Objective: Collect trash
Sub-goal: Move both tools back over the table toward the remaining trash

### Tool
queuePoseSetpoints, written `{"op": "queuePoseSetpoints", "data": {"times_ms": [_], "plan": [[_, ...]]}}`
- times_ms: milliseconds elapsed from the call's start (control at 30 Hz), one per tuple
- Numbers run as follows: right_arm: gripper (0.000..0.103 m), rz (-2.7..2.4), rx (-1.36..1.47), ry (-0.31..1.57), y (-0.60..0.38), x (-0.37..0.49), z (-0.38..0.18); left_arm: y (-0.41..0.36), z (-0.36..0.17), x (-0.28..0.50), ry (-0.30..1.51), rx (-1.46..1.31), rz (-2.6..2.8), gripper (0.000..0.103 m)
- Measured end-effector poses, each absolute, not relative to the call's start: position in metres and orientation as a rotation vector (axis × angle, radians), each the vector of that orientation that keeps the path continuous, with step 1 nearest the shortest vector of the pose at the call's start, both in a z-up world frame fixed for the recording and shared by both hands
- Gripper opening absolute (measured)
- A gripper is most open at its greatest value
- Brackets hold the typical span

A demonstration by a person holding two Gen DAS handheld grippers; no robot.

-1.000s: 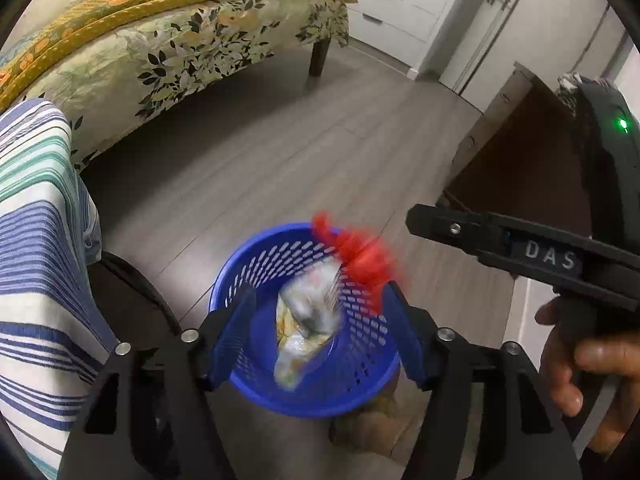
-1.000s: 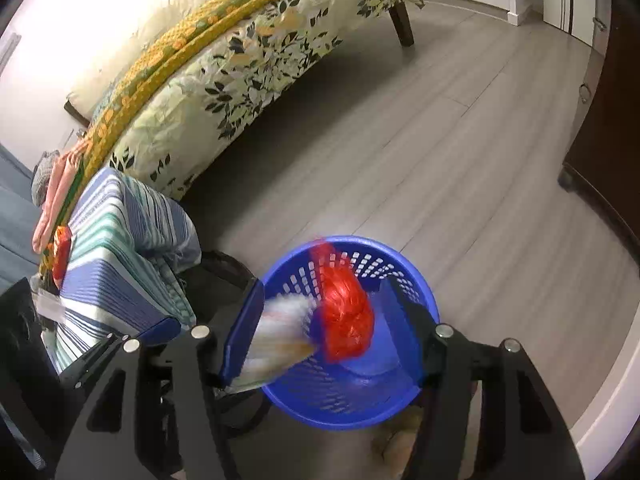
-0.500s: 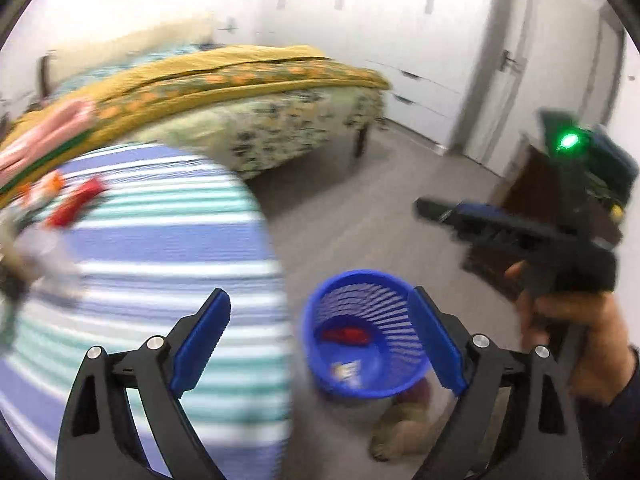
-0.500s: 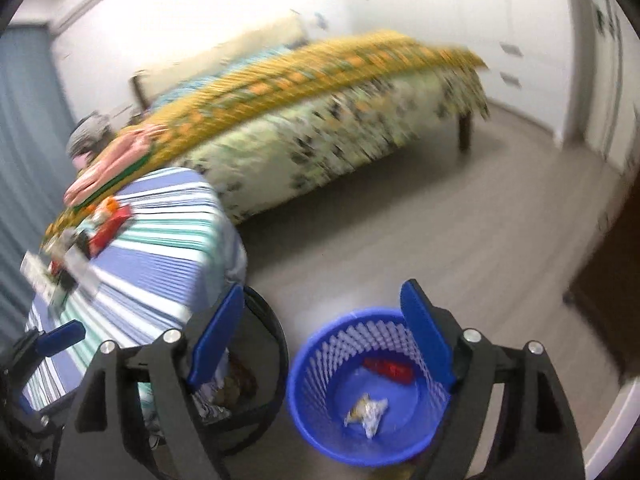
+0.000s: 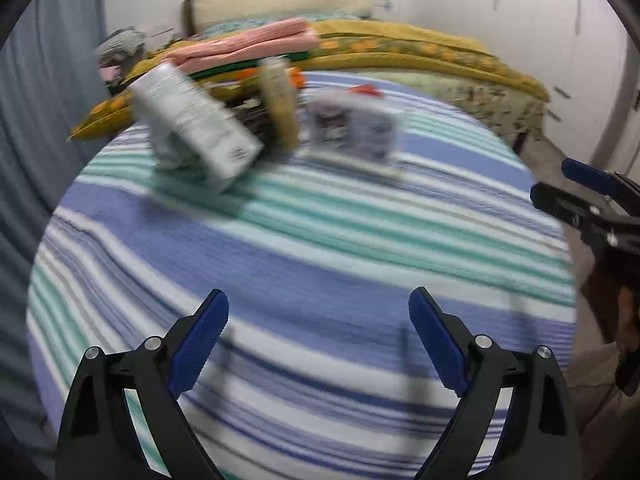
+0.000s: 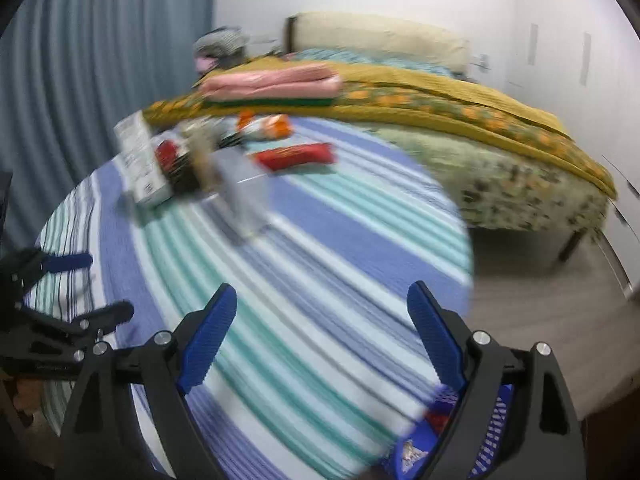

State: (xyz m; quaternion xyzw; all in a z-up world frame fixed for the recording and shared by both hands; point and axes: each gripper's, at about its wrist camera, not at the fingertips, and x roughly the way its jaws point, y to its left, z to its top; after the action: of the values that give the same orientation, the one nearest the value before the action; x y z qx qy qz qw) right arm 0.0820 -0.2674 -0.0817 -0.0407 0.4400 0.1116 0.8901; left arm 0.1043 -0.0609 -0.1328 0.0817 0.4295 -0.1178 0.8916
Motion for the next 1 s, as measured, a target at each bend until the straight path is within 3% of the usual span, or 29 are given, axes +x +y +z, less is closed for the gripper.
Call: {"op": "queuePoseSetpoints", "data": {"times_ms": [433,1000], "plan": [[0.085,0.293,-0.123,0.994,-0.238,0.107,-0.110,-0.026,-0.146,0.128,0.927,0.079,-0.187,0.092],[0.085,0.298,-0.100,0.950,-0.241,0.131,-0.106,-0.033,-0.124,0.233,0.835,-0.009,0.156,0.092]]}}
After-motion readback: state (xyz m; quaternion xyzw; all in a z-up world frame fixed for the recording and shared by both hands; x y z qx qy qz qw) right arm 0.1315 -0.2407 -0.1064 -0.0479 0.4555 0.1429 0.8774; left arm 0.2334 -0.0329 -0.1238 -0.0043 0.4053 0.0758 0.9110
